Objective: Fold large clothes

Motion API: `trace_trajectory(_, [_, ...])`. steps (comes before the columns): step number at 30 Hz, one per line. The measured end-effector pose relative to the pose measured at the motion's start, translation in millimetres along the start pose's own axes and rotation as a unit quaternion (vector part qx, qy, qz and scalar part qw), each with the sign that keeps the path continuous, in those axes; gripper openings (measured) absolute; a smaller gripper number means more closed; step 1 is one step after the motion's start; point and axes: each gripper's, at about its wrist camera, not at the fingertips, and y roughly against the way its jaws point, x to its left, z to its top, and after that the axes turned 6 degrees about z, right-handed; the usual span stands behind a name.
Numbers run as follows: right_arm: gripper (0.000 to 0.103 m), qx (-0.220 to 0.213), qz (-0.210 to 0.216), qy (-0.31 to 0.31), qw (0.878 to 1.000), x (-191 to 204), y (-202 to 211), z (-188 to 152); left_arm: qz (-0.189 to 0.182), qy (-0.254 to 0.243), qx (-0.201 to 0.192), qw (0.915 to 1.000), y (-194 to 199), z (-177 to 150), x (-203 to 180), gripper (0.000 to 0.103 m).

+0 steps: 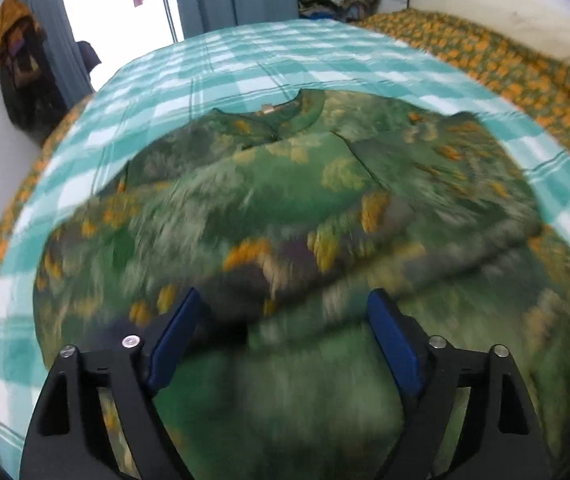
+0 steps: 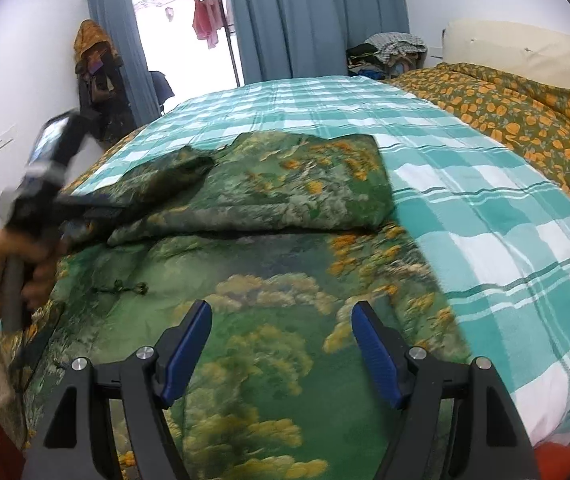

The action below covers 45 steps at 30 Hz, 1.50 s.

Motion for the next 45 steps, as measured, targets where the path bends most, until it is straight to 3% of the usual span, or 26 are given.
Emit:
trace_trajectory(4, [0.074,0.015,0.06,-0.052,0.997,-3,-18,36,-0.014,0.044,0.0,0.9989,15,-20,32,0.088])
trace_trajectory(8, [0.074,0.062,0.185,-0.099,0.976,28,-73,86,-0.011,0.101,0.003,0.9948,18,-36,69,0.088])
trace_trajectory(11, [0.074,0.102,0.199,-0.112,0.968,59,-128,109,-0.007,0.131,0.008,0.9913,21,-47,87,0.088])
trace_trajectory(13, [0.074,0.14,0.186,-0.115,0.966,76,-169,114,-0.005,0.142,0.013,0.9897,19,-50,96,0.088])
trace_trajectory(14, [0.068,0.149,0.171,-0.111,0.967,81,-184,116,-0.005,0.148,0.015,0.9889,20,-50,100,0.088])
trace_trajectory(15, [0.054,0.15,0.151,-0.097,0.972,87,-197,118,-0.006,0.151,0.016,0.9884,21,-51,104,0.088])
trace_trajectory(16, [0.017,0.148,0.141,-0.089,0.975,89,-200,121,-0.007,0.153,0.015,0.9882,24,-50,107,0.088])
trace_trajectory(19, [0.017,0.099,0.133,-0.084,0.982,84,-182,133,-0.012,0.156,0.007,0.9877,27,-47,117,0.092])
trace_trajectory(21, [0.022,0.1,0.103,-0.045,0.989,88,-181,133,-0.014,0.156,0.014,0.9875,19,-42,122,0.093])
trace_trajectory(22, [0.03,0.114,0.09,-0.024,0.989,91,-186,129,-0.011,0.156,0.019,0.9876,14,-38,122,0.093])
trace_trajectory(23, [0.047,0.137,0.074,0.0,0.988,93,-192,125,-0.01,0.156,0.023,0.9875,9,-32,123,0.093])
trace_trajectory(24, [0.053,0.149,0.06,0.023,0.987,94,-194,119,-0.011,0.156,0.021,0.9874,9,-30,125,0.093])
trace_trajectory(28, [0.053,0.076,0.036,0.079,0.993,103,-154,125,-0.004,0.154,0.002,0.9881,-1,-3,135,0.093])
trace_trajectory(31, [0.053,0.042,0.093,0.122,0.987,128,-140,138,0.002,0.157,-0.001,0.9876,-20,16,140,0.093])
trace_trajectory(35, [0.053,0.079,0.114,0.141,0.98,145,-180,139,0.014,0.161,0.019,0.9867,-62,29,140,0.093])
trace_trajectory(38, [0.053,0.171,0.102,0.101,0.975,128,-233,115,0.027,0.151,0.057,0.9865,-97,16,134,0.093])
trace_trajectory(40, [0.053,0.164,0.108,0.095,0.976,119,-237,102,0.033,0.135,0.067,0.9881,-116,1,128,0.094])
trace_trajectory(41, [0.053,0.157,0.11,0.097,0.977,117,-236,99,0.035,0.132,0.054,0.9892,-120,-7,126,0.094])
trace_trajectory(45, [0.053,0.145,0.11,0.099,0.978,117,-233,91,0.037,0.13,0.054,0.9894,-115,-5,124,0.095])
